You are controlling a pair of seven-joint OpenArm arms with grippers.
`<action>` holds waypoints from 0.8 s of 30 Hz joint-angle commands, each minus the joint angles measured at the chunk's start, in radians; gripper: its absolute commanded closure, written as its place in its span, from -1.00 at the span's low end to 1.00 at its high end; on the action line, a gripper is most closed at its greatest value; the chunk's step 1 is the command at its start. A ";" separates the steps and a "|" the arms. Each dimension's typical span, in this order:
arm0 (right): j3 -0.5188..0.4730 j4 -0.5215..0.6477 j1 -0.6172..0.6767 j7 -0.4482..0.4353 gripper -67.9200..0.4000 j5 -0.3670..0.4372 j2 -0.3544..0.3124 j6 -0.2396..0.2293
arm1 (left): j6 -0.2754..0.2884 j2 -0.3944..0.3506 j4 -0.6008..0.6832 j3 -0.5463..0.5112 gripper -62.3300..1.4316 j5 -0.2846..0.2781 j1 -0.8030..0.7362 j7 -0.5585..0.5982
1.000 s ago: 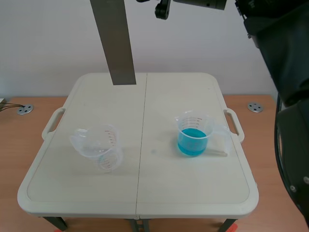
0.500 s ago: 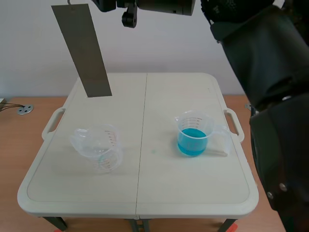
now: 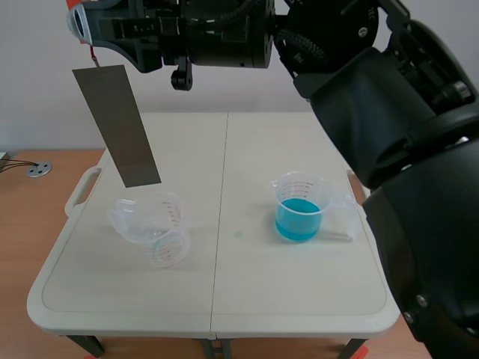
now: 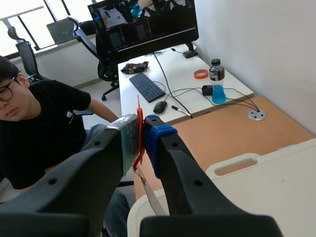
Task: Hold the metal plate by the orange handle, dip it into the blue solution, take it out and point at it, then put the plate back in the beaker on the left.
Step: 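Put the plate into the left beaker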
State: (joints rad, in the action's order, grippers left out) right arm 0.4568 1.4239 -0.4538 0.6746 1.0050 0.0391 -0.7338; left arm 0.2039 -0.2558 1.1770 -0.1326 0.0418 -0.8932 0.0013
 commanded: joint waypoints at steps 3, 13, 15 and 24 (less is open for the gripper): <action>0.003 -0.025 -0.026 -0.037 0.95 0.011 0.005 -0.012 | 0.005 -0.008 0.015 0.007 0.90 -0.002 -0.041 0.046; 0.031 -0.096 -0.026 -0.064 0.95 0.011 0.006 -0.012 | 0.001 -0.014 0.014 0.009 0.90 0.008 -0.013 0.059; 0.035 -0.110 -0.026 -0.071 0.95 0.011 0.006 -0.012 | 0.001 -0.014 0.014 0.009 0.90 0.008 0.001 0.060; 0.043 -0.172 -0.026 -0.147 0.95 -0.027 0.006 -0.012 | 0.001 -0.014 0.015 0.009 0.90 0.008 0.032 0.081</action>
State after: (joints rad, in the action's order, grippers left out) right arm 0.4934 1.2472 -0.4538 0.5510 0.9722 0.0387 -0.7334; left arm 0.2031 -0.2634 1.1797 -0.1246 0.0525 -0.8448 0.0696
